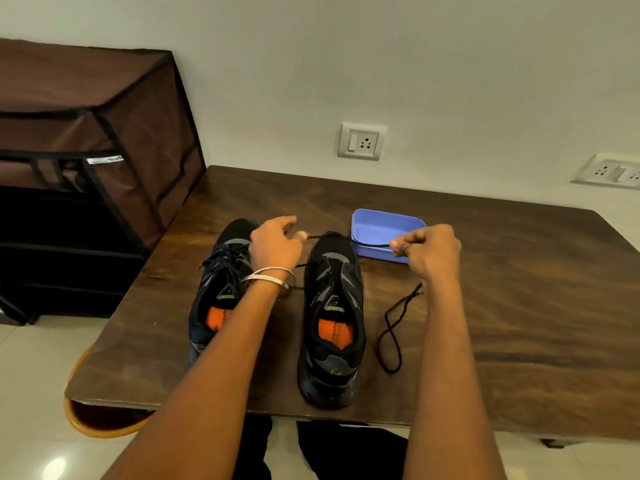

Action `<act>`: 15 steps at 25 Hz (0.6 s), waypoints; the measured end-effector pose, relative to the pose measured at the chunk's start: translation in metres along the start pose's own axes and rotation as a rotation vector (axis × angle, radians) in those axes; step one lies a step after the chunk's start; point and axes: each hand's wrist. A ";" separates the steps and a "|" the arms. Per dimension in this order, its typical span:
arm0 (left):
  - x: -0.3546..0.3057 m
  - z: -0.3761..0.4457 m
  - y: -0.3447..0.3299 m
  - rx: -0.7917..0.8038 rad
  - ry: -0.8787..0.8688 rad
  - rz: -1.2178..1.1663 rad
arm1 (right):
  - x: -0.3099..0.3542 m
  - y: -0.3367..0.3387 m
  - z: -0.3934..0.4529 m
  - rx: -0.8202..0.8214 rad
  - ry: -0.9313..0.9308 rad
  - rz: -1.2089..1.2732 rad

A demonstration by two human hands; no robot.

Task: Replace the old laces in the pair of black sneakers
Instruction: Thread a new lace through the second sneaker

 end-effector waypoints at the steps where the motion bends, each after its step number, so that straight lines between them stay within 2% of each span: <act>1: -0.006 -0.003 -0.005 0.105 -0.114 -0.031 | 0.009 -0.008 -0.001 0.035 0.050 0.005; 3: -0.024 -0.011 -0.015 0.329 -0.291 -0.060 | 0.025 -0.023 -0.004 0.106 0.135 0.013; 5: -0.031 -0.016 -0.024 0.420 -0.338 -0.058 | 0.031 -0.029 -0.002 0.135 0.134 0.033; 8: -0.020 -0.006 -0.020 0.223 -0.246 -0.068 | 0.018 -0.022 -0.001 0.130 0.055 0.080; 10: -0.009 0.003 -0.011 0.036 -0.133 -0.052 | 0.006 -0.012 0.001 0.076 -0.009 0.051; 12: 0.002 0.006 -0.001 -0.084 0.005 -0.023 | 0.000 -0.007 0.002 0.040 -0.044 0.027; 13: 0.007 0.007 0.002 -0.103 0.027 0.020 | -0.001 -0.008 0.002 0.034 -0.044 0.018; 15: 0.008 0.006 0.001 -0.026 -0.086 0.072 | 0.006 -0.013 0.001 0.036 -0.008 0.025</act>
Point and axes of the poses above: each hand's wrist, its own z-axis towards the middle knuckle, its own y-axis out of the back of the hand, x = y × z, and after that the axes turned 9 degrees about -z, right-handed
